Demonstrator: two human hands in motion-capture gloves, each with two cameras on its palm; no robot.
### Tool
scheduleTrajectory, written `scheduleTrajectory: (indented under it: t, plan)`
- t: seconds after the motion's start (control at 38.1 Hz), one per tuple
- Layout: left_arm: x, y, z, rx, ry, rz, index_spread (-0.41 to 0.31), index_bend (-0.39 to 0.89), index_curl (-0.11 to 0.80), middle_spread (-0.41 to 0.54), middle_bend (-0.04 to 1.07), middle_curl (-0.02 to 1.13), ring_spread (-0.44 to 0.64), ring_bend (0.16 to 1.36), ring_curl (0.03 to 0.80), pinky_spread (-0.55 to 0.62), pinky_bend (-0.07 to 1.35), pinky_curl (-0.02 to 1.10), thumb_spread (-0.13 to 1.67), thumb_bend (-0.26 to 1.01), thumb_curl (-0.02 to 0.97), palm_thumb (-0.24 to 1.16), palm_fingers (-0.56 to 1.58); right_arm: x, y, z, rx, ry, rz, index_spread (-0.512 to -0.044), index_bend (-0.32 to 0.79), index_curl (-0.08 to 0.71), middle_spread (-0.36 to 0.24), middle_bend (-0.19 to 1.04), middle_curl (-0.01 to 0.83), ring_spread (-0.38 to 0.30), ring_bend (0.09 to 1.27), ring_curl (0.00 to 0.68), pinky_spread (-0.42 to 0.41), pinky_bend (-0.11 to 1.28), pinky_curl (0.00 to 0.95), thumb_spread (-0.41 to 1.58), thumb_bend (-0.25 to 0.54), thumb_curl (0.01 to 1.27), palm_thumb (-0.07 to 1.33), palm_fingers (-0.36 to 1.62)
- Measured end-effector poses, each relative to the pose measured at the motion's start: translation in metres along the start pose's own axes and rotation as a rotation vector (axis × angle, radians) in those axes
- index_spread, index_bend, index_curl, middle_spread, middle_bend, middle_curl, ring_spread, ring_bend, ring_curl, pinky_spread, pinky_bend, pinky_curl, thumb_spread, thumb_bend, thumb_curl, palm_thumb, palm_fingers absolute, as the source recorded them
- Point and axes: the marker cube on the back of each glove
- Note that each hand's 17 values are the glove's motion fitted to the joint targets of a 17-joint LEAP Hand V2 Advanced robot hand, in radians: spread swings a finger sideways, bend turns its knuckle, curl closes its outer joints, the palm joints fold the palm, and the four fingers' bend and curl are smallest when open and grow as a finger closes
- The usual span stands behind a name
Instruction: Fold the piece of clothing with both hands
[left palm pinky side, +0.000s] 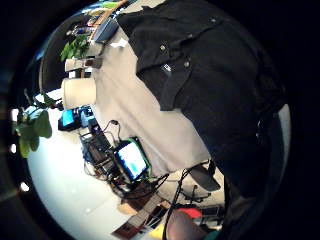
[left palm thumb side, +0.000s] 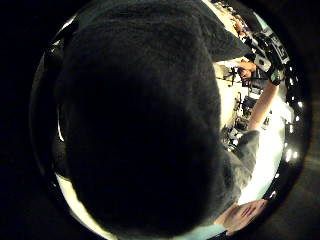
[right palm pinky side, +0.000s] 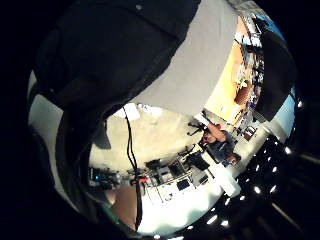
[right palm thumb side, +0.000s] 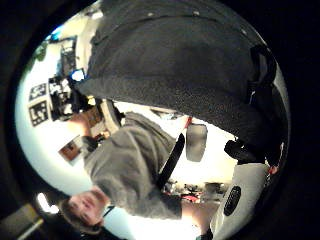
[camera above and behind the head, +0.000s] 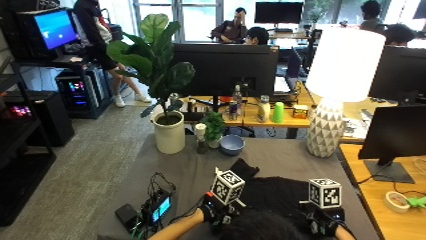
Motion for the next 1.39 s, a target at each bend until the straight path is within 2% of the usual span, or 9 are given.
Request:
scheduleTrajectory:
  t: [0.18,0.37,0.5,0.66,0.76,0.92,1.02,1.18,1.39]
  plan:
    - [-0.023,-0.007,-0.069,-0.004,-0.027,-0.068,-0.293,0.19,0.433,-0.321,0.46,0.49,-0.36,0.62,0.432,-0.39,0.58,0.45,1.14,0.18,0.505,0.7,1.27,0.005,-0.002,-0.071,0.05,0.024,0.069,-0.218,0.18,0.396,-0.134,0.37,0.5,-0.223,0.6,0.449,-0.271,0.55,0.426,0.46,0.007,0.6,1.07,1.27]
    - [-0.084,-0.111,-0.103,0.046,-0.076,-0.335,-0.302,0.2,0.459,-0.328,0.47,0.52,-0.36,0.63,0.447,-0.38,0.57,0.46,1.14,0.16,0.54,0.71,1.25,0.051,-0.099,-0.13,0.201,0.08,0.296,-0.217,0.19,0.426,-0.134,0.38,0.511,-0.226,0.59,0.455,-0.276,0.55,0.428,0.39,-0.019,0.64,1.08,1.28]
    - [-0.101,-0.137,-0.108,0.072,-0.14,-0.563,-0.299,0.19,0.472,-0.326,0.46,0.53,-0.36,0.63,0.456,-0.38,0.56,0.47,1.15,0.14,0.559,0.71,1.22,0.072,-0.171,-0.137,0.397,0.109,0.394,-0.218,0.2,0.447,-0.134,0.38,0.515,-0.227,0.58,0.459,-0.274,0.54,0.432,0.35,-0.024,0.67,1.08,1.27]
    - [-0.111,-0.165,-0.092,0.347,-0.158,-0.632,-0.244,0.1,0.439,-0.278,0.28,0.5,-0.32,0.55,0.45,-0.32,0.52,0.46,1.25,0.06,0.495,0.57,0.81,0.082,-0.205,-0.115,0.552,0.128,0.463,-0.231,0.09,0.426,-0.128,0.35,0.51,-0.221,0.55,0.456,-0.237,0.52,0.426,0.44,-0.005,0.68,1.09,1.01]
    - [-0.104,-0.152,-0.082,0.455,-0.105,-0.617,-0.211,0.17,0.443,-0.227,0.18,0.49,-0.25,0.51,0.447,-0.23,0.45,0.45,1.3,0.04,0.466,0.55,0.63,0.087,-0.201,-0.093,0.516,0.107,0.493,-0.247,0.09,0.408,-0.127,0.32,0.504,-0.201,0.55,0.469,-0.173,0.48,0.429,0.58,0.0,0.68,1.1,0.88]
    - [-0.079,-0.132,-0.038,0.355,0.088,-0.496,-0.19,0.17,0.43,-0.187,0.12,0.41,-0.2,0.47,0.396,-0.16,0.39,0.4,1.39,0.04,0.429,0.53,0.67,0.097,-0.175,-0.042,0.244,0.002,0.66,-0.255,0.05,0.349,-0.102,0.28,0.486,-0.169,0.53,0.445,-0.117,0.46,0.407,0.8,-0.04,0.65,1.01,0.85]
    - [-0.075,-0.128,0.004,0.279,0.144,-0.49,-0.178,0.23,0.452,-0.118,0.09,0.38,-0.12,0.45,0.392,-0.07,0.31,0.38,1.41,-0.05,0.362,0.36,0.53,0.101,-0.152,0.006,-0.03,-0.123,0.725,-0.258,0.04,0.313,-0.072,0.22,0.465,-0.129,0.5,0.435,-0.071,0.51,0.416,0.95,-0.081,0.61,0.87,0.73]
    - [-0.085,-0.129,0.049,0.282,0.181,-0.521,-0.12,0.14,0.433,-0.002,0.09,0.34,0.04,0.47,0.4,0.13,0.31,0.38,1.31,-0.08,0.284,0.13,0.29,0.109,-0.128,0.055,-0.093,-0.367,0.73,-0.255,0.01,0.258,0.002,0.13,0.424,-0.007,0.5,0.447,0.033,0.67,0.459,1.12,-0.065,0.51,0.67,0.42]
    - [-0.081,-0.125,0.062,0.222,0.243,-0.52,-0.08,0.15,0.399,0.081,0.15,0.31,0.19,0.49,0.375,0.32,0.29,0.35,1.19,-0.04,0.254,0.02,0.13,0.129,-0.139,0.073,0.382,-0.32,0.797,-0.242,0.03,0.185,0.02,0.25,0.423,-0.001,0.51,0.411,0.032,0.71,0.43,1.2,-0.017,0.45,0.64,0.45]
